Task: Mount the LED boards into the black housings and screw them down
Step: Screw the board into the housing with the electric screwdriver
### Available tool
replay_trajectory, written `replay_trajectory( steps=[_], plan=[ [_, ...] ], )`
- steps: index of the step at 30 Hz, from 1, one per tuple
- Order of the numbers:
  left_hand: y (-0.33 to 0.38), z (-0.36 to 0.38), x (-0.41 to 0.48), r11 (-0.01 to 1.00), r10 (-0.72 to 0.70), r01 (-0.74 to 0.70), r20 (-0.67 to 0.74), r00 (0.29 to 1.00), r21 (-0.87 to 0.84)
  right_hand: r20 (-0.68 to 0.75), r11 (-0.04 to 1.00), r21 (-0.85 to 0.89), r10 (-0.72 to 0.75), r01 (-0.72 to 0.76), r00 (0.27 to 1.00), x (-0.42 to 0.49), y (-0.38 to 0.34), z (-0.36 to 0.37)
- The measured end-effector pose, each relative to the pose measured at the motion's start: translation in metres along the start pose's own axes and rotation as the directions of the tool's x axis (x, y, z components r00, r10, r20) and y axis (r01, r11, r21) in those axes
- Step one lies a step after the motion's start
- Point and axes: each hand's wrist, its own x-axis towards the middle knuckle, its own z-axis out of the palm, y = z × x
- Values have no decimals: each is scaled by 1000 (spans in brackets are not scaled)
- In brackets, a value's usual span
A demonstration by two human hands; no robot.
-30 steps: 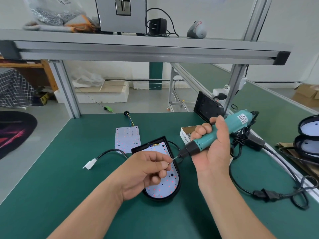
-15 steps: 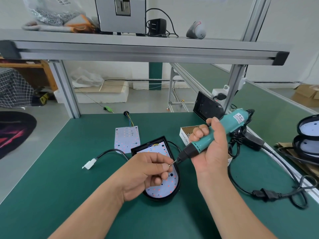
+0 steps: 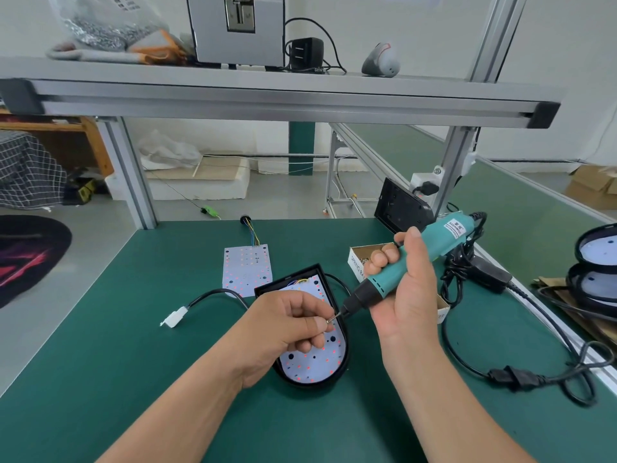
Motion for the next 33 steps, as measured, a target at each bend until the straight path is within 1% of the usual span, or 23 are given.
replay_trajectory(
  steps=[4, 9, 13, 19, 22, 27, 33],
  plan=[
    [1, 1, 0, 1000, 18, -18, -10, 1000, 1, -31, 1000, -2, -15, 15, 999, 0, 2, -2],
    [1, 1, 1, 1000, 24, -24, -33, 999, -4, -10, 998, 17, -62, 62, 998, -1, 3, -3],
    [1, 1, 1, 1000, 28, -27, -41, 999, 9, -13, 997, 34, -67, 67, 998, -2, 4, -3],
    [2, 2, 0, 998, 10, -12, -23, 1000, -60, -12, 996, 49, -70, 71, 997, -2, 3, -3],
    [1, 2, 1, 998, 10, -11, -21, 1000, -58, -10, 997, 38, -61, 61, 998, -2, 2, -3],
    [-2, 2, 3, 998, 58, -54, -114, 992, 37, 3, 998, 3, -59, 59, 998, -2, 2, -2],
    [-4, 3, 3, 977, 152, -122, -173, 973, 172, -45, 991, -98, -94, 89, 995, -2, 7, -2]
  ],
)
